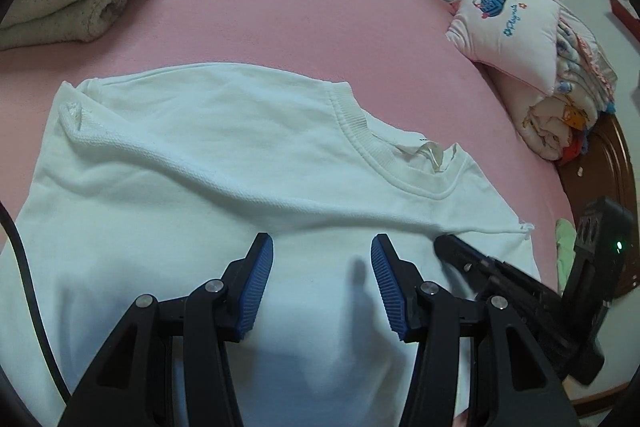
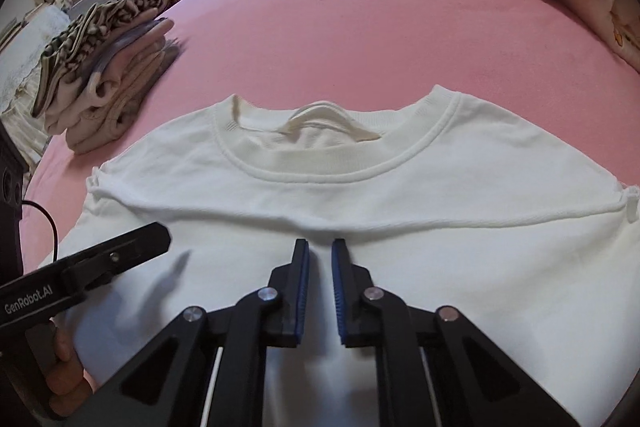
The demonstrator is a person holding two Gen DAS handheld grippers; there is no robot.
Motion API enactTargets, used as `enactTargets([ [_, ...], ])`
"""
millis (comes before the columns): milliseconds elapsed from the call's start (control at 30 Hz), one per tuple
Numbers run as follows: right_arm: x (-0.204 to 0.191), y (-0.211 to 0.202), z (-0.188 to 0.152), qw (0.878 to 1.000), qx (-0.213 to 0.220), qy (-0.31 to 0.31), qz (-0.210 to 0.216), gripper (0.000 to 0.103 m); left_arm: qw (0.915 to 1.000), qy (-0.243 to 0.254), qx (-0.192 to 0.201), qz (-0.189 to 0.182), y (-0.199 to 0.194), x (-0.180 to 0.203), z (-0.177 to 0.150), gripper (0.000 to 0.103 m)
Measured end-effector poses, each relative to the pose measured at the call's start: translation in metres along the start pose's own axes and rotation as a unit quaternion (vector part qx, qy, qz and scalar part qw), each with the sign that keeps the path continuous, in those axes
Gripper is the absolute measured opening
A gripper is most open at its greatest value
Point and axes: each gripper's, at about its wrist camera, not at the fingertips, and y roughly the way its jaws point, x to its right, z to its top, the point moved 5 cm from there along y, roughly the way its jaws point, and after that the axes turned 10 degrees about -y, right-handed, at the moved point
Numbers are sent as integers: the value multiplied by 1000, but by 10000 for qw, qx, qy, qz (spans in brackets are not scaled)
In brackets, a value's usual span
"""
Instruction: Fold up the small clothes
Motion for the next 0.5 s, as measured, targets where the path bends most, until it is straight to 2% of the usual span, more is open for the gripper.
enactTargets([
  [133, 35, -13, -6, 9992, 80, 220, -323, 5, 9994, 67, 6, -348, -9, -16, 1, 48],
  [200, 60, -22, -13, 9978, 78, 368, -539, 5, 9993, 38, 68, -376, -15, -25, 0, 48],
  [367, 116, -46, -37, 9938, 126, 726, -827, 2, 9992, -30, 275, -305, -36, -49, -3, 47],
  [433, 135, -59, -45, 9898, 123, 864, -1127, 2, 9991, 19, 363, -235, -46, -57, -4, 47],
  [500, 147, -68, -52, 9876, 129, 993, -1207, 2, 9987, 69, 508, -37, -57, -65, -3, 48],
])
